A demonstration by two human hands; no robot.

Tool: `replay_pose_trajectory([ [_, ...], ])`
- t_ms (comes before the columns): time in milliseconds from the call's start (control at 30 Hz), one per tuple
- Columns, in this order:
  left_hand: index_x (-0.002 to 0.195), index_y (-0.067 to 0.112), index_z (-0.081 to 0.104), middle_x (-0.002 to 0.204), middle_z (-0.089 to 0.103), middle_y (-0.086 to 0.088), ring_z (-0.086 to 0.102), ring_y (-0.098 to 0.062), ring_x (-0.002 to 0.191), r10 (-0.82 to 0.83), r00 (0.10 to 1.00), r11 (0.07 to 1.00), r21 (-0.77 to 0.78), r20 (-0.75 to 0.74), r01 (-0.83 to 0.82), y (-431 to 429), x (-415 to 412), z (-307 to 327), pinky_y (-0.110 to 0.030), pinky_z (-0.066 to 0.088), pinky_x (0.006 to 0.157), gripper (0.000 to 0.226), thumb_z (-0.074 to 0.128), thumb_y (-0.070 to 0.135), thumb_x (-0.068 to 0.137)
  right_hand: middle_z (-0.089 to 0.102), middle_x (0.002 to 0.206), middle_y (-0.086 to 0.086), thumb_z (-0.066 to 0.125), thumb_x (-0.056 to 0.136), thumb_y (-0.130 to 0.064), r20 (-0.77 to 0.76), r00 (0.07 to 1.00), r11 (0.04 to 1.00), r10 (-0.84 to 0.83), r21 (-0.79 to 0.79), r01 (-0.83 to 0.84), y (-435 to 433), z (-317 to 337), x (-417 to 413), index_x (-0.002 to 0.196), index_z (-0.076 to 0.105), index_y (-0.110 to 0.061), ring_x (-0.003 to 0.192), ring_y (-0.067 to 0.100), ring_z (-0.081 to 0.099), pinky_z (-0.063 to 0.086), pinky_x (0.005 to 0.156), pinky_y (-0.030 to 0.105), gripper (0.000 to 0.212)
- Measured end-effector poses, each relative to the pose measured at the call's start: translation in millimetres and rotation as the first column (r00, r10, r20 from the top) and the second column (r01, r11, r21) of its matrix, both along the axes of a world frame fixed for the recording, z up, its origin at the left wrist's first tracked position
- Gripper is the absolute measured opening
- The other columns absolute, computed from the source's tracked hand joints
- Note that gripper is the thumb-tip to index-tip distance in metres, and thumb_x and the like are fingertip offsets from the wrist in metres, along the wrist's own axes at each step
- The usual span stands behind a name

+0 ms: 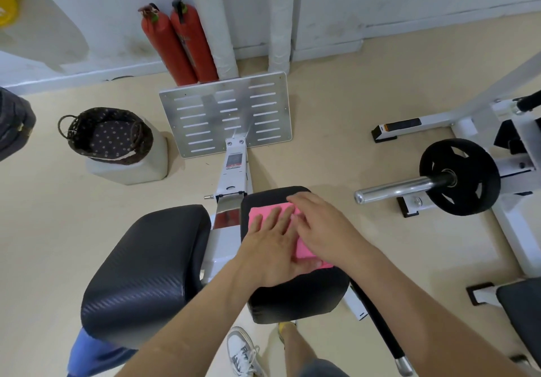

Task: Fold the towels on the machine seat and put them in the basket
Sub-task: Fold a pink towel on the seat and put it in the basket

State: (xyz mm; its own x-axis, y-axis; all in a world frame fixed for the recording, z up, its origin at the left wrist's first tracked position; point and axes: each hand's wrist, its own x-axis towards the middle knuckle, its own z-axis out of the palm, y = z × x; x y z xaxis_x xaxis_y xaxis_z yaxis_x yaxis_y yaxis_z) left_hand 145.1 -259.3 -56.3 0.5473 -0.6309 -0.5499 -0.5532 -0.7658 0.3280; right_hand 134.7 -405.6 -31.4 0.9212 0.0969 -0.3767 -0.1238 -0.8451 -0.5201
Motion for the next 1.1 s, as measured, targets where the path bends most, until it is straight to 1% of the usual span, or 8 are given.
replay_pose_trajectory([
  [133,0.153,0.018,-0.003,0.160,-0.005,-0.001,-0.005,-0.022,0.148,-0.032,0.999,0.999,0.015,-0.029,0.033,31,-9,0,-0.042,0.002,0.120,0.107,0.030,0.081,0.072,0.032,0.153,-0.001,0.026,0.099,-0.050,-0.155,0.979,0.991,0.133,0.014,-0.132,11,-24,-14,0.146,0.034,-0.017,0.141,0.014,0.029,0.026,0.114,0.029,0.058],
  [233,0.151,0.012,0.019,0.157,0.020,-0.008,0.019,-0.023,0.146,-0.030,0.984,0.988,-0.141,0.178,0.055,62,-22,-7,-0.041,0.020,0.118,0.085,0.035,0.066,0.089,0.005,0.161,-0.003,-0.006,0.075,-0.068,-0.218,0.941,0.959,0.258,-0.056,-0.276,8,-23,-20,0.153,0.009,-0.017,0.148,0.011,0.003,0.000,0.116,0.024,0.094],
  [300,0.148,0.014,0.032,0.152,0.035,-0.009,0.034,-0.024,0.140,0.006,0.959,0.976,-0.211,0.283,0.056,72,-28,-9,-0.039,0.026,0.115,0.071,0.033,0.060,0.094,-0.003,0.161,-0.003,-0.012,0.071,-0.067,-0.231,0.929,0.944,0.290,-0.092,-0.317,3,-21,-19,0.153,0.001,-0.019,0.148,0.011,-0.004,-0.004,0.113,0.023,0.096],
  [500,0.126,0.015,0.060,0.131,0.057,-0.008,0.050,-0.024,0.122,0.079,0.929,0.934,-0.353,0.362,0.058,72,-30,-8,-0.029,0.034,0.109,0.052,0.044,0.050,0.091,0.051,0.141,0.002,0.020,0.101,-0.046,0.038,0.935,0.914,0.352,-0.229,-0.335,1,-19,-39,0.133,0.054,-0.022,0.129,0.018,0.050,0.038,0.108,0.034,0.053],
  [667,0.103,0.015,0.070,0.105,0.066,0.002,0.059,-0.019,0.095,0.130,0.944,0.919,-0.393,0.302,0.000,64,-19,-4,-0.030,0.051,0.081,0.035,0.047,0.037,0.088,0.054,0.138,0.008,0.038,0.085,-0.065,0.055,0.891,0.857,0.451,-0.305,-0.415,-8,-21,-58,0.131,0.056,-0.011,0.128,0.022,0.052,0.038,0.110,0.037,0.073],
  [833,0.092,0.018,0.067,0.094,0.066,0.005,0.058,-0.015,0.084,0.149,0.985,0.943,-0.312,0.091,-0.113,66,1,15,-0.034,0.048,0.076,0.049,0.030,0.051,0.093,0.068,0.118,0.004,0.043,0.081,-0.018,0.210,0.893,0.905,0.397,-0.252,-0.344,-11,-19,-60,0.120,0.057,-0.015,0.110,0.021,0.064,0.051,0.093,0.034,0.042],
  [967,0.105,0.024,0.058,0.097,0.061,0.007,0.056,-0.016,0.088,0.036,0.971,0.974,-0.225,0.234,0.018,61,-9,31,-0.032,0.047,0.078,0.050,0.044,0.065,0.081,0.072,0.102,0.002,0.042,0.078,-0.018,0.289,0.872,0.912,0.395,-0.237,-0.335,-13,-14,-58,0.104,0.068,-0.014,0.093,0.019,0.070,0.058,0.076,0.031,0.037],
  [1100,0.132,0.025,0.039,0.117,0.047,0.002,0.047,-0.021,0.104,-0.010,0.978,0.997,-0.071,0.209,0.025,45,-16,31,-0.034,0.044,0.086,0.073,0.056,0.060,0.070,0.069,0.096,-0.003,0.030,0.084,-0.029,0.109,0.914,0.908,0.390,-0.211,-0.362,-15,-3,-41,0.107,0.060,-0.022,0.071,0.021,0.063,0.052,0.060,0.032,0.038],
])
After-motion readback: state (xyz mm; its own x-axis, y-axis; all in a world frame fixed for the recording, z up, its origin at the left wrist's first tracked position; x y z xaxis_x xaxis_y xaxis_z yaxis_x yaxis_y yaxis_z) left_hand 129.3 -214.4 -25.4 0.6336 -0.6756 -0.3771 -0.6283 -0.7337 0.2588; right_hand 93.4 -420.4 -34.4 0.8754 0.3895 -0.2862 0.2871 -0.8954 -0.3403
